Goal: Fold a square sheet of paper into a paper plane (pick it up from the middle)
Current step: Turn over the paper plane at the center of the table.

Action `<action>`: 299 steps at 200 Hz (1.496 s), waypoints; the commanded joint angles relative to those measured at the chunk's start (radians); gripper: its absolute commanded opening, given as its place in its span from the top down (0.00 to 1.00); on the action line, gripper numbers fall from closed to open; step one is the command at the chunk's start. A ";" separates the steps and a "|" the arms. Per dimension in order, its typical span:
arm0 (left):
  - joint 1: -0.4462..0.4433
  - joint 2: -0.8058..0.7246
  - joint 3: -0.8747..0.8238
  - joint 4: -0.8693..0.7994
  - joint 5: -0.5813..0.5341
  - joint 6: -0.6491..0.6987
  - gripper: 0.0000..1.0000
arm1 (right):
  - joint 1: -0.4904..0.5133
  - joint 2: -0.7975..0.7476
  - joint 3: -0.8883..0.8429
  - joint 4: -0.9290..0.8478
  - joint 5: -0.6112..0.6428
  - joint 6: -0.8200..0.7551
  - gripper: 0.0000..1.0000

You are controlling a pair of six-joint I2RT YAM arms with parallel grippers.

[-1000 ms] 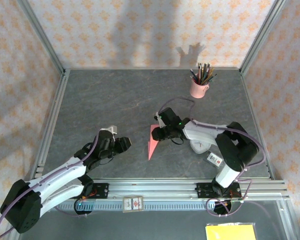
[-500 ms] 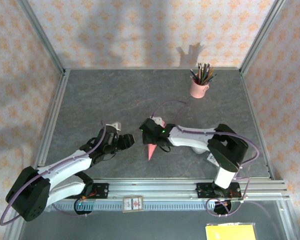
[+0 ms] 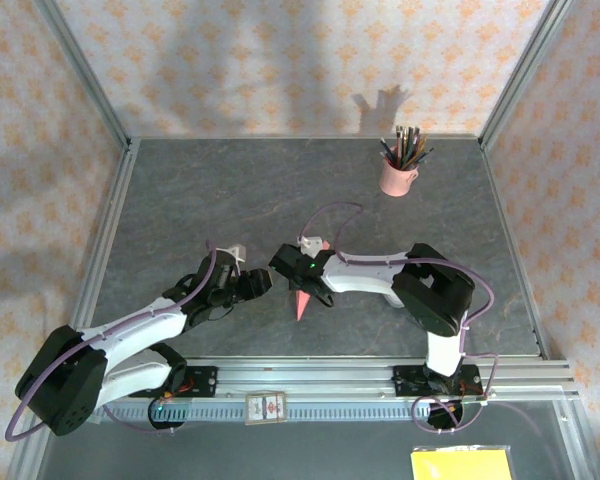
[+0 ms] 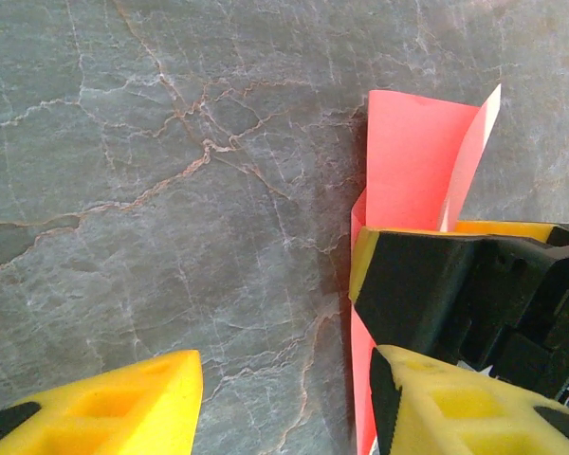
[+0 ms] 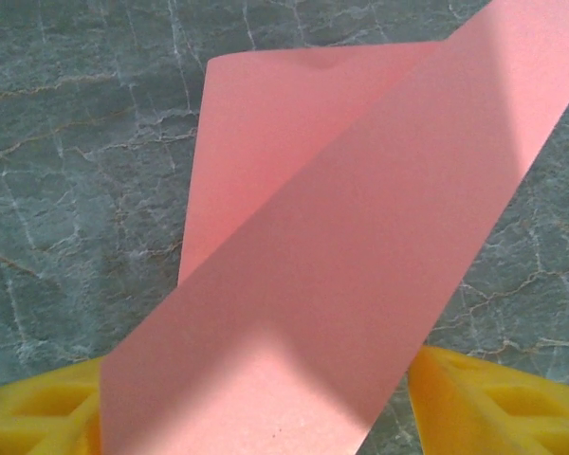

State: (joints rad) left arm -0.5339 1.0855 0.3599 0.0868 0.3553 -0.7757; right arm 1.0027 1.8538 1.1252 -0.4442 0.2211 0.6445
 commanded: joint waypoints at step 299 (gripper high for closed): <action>-0.132 0.268 0.095 0.365 0.111 -0.169 0.57 | -0.072 -0.298 -0.311 0.405 -0.179 0.089 1.00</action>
State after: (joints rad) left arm -0.6533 1.3098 0.4202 0.3618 0.4328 -0.9009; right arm 0.9348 1.5658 0.8394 -0.1005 0.0536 0.7105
